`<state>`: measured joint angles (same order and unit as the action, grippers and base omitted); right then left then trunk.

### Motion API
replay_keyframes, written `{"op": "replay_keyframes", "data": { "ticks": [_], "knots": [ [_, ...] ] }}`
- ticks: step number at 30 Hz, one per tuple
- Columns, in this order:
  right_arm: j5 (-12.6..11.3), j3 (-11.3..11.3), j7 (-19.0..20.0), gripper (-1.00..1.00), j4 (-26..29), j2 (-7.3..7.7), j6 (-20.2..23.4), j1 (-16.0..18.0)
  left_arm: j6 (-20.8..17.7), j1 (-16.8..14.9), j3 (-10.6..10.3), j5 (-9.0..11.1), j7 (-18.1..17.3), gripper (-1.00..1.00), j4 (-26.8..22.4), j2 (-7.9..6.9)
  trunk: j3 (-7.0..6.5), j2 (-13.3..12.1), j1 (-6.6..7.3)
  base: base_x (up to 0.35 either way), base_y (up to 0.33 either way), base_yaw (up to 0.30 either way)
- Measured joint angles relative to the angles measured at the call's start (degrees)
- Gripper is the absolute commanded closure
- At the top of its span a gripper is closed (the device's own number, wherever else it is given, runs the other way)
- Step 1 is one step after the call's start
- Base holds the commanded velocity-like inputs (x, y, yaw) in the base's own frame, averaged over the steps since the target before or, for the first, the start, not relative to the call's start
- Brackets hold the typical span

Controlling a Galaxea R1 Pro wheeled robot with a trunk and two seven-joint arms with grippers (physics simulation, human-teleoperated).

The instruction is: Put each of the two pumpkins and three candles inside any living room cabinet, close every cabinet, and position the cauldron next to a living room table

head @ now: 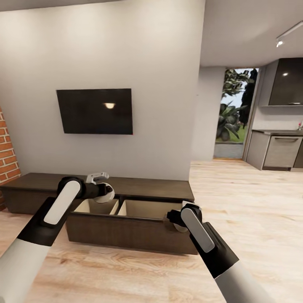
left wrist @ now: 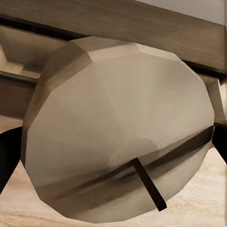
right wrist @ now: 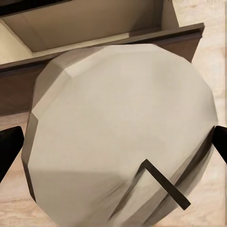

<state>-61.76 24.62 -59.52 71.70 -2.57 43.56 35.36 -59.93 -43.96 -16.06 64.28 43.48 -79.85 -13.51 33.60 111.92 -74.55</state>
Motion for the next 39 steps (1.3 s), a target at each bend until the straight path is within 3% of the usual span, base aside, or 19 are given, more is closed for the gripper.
{"op": "replay_keyframes", "data": {
  "ticks": [11,17,25,39],
  "knots": [
    [0.08,-0.01,0.10,1.00,0.11,-0.21,-0.35,0.03,-0.01,-0.02,-0.46,-0.07,0.10,1.00,0.60,0.08,0.02,0.00,0.00,0.002,-0.222,0.000],
    [0.07,-1.67,-0.41,1.00,0.69,-0.15,-0.66,1.17,-0.01,-0.06,-3.09,-0.11,0.23,1.00,0.78,0.19,0.20,0.00,0.00,0.000,-0.035,0.000],
    [0.30,-2.35,-0.21,1.00,0.39,-0.38,-0.64,1.84,-0.04,-0.09,-3.95,-0.21,0.05,1.00,3.89,0.30,0.31,0.00,0.00,0.000,-0.004,0.000],
    [0.24,-2.11,-0.79,1.00,-2.90,-0.51,-0.74,3.88,-0.02,-0.10,-4.11,-0.25,-0.04,1.00,5.52,2.41,0.32,0.00,0.00,0.083,-0.107,0.000]
  ]
}}
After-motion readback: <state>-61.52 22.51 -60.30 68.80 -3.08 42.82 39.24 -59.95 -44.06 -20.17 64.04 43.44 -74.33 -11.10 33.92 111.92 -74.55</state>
